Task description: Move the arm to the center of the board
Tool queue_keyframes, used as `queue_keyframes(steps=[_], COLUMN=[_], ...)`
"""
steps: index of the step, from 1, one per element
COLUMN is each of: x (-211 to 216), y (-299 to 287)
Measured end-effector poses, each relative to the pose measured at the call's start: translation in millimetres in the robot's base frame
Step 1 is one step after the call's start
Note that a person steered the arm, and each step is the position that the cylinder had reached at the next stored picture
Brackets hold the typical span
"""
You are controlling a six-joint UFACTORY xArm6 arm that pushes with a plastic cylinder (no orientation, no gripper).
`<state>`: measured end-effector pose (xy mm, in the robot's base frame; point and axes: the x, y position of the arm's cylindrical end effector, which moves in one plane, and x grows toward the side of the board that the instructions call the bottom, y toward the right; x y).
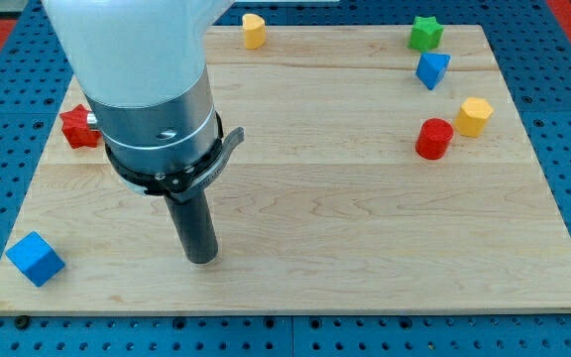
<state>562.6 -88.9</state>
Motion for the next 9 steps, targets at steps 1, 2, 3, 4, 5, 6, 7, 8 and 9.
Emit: queue_keyframes(steps=[1, 2, 3, 4, 5, 6, 7, 8, 9], x=[0.0, -3.3, -25.0, -54.2, -76.4, -84.2, -86.3, -103.2, -153.4], y=[0.0, 0.0, 0.0, 0.0, 0.0, 0.0, 0.0, 8.4, 50.2])
